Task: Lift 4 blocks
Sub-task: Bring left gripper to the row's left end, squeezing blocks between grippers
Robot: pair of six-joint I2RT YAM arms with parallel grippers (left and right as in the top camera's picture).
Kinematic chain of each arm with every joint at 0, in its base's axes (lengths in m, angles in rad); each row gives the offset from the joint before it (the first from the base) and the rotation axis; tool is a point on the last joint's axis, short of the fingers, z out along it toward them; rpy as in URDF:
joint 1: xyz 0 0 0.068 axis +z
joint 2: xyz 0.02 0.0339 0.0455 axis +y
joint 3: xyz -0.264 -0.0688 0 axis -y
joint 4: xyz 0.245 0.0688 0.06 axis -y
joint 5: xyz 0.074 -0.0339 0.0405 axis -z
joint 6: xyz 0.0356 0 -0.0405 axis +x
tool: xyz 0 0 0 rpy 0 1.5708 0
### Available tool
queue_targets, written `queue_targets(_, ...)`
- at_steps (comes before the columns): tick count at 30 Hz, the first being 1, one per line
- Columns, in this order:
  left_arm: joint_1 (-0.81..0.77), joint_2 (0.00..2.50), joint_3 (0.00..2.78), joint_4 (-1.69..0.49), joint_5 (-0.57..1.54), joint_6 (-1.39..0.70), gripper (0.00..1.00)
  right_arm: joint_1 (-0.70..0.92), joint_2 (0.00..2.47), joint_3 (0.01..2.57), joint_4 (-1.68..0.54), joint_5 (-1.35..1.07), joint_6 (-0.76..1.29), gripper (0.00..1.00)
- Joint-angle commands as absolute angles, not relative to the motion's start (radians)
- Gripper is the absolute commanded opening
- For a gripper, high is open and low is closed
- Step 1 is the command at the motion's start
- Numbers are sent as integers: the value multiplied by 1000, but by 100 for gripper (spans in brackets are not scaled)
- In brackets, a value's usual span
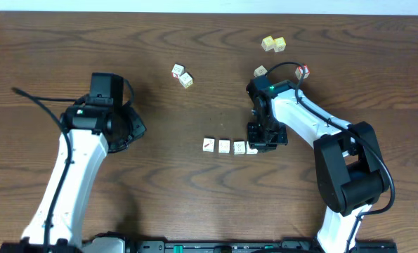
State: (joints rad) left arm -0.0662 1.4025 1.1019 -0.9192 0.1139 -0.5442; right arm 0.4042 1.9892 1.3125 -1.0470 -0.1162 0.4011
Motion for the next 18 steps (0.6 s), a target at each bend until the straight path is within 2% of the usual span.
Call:
queue_targets(1, -65, 1481, 1081, -923, 227, -484, 8, 402, 1988, 1305, -1039, -113, 395, 7)
queue_targets(9, -127, 1659, 1081, -876, 384, -385, 7, 402, 1988, 1305, -1039, -114, 395, 7)
queue_targets(18, -260, 1764, 1081, -754, 385, -386, 7, 402, 1988, 1305, -1039, -127, 396, 7)
